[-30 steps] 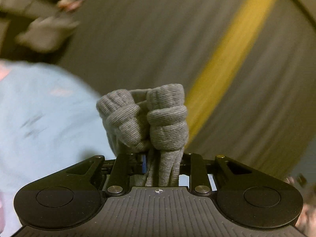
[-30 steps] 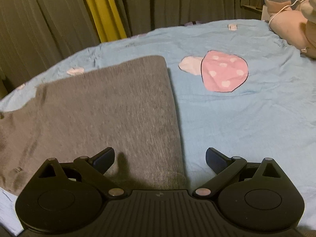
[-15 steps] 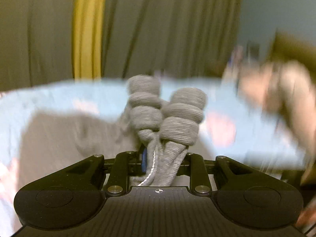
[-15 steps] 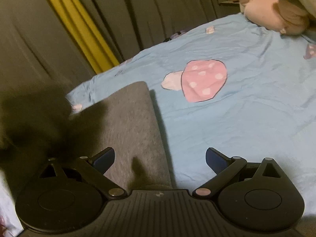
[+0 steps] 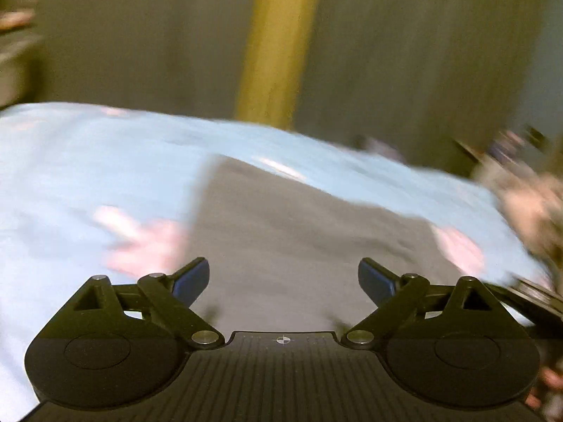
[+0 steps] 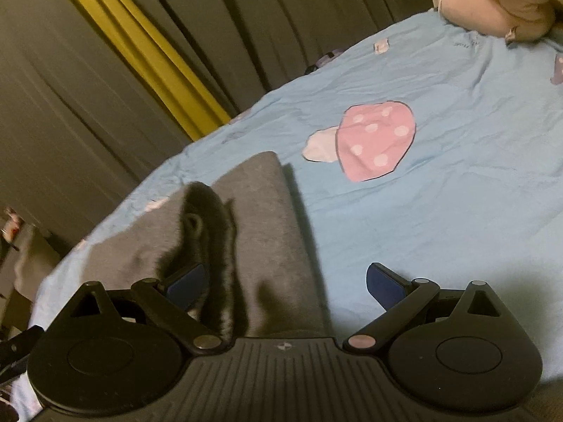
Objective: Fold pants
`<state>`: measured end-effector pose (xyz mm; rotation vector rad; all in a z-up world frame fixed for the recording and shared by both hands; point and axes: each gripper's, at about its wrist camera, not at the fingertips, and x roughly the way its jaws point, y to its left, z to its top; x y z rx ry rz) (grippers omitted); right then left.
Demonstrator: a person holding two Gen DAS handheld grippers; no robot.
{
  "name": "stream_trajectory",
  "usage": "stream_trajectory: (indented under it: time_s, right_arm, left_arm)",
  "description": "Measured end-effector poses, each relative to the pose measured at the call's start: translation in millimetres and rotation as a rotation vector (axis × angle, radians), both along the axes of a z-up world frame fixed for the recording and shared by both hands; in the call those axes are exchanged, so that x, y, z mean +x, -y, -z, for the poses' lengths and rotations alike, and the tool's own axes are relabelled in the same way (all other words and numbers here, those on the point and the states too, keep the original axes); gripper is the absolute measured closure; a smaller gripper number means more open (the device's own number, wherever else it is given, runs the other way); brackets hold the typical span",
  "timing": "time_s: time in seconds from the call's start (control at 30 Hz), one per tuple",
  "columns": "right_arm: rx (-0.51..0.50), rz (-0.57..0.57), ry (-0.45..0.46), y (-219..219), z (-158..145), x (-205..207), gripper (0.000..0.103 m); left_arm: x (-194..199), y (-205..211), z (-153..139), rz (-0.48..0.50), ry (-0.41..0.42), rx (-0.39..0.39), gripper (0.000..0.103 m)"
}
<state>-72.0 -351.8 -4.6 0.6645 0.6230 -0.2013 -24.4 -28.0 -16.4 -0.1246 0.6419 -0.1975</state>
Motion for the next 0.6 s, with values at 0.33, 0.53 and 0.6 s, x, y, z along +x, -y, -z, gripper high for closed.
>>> stream_trajectory:
  time_s: [0.33, 0.53, 0.6]
  right_arm:
    - [0.157, -0.080, 0.014, -18.2, -0.9, 18.4, 0.006]
    - [0.230, -0.114, 0.001, -20.5, 2.7, 32.4, 0.020]
    - [0.281, -0.131, -0.019, -19.2, 9.8, 35.8, 0.021]
  left_arm:
    - [25.0, -91.2, 40.6, -0.464, -0.201, -0.093, 0.007]
    - [30.7, -87.8, 48.2, -0.457, -0.231, -0.087, 0.007]
    - [32.6, -89.9, 52.3, -0.468, -0.237, -0.118, 0.007]
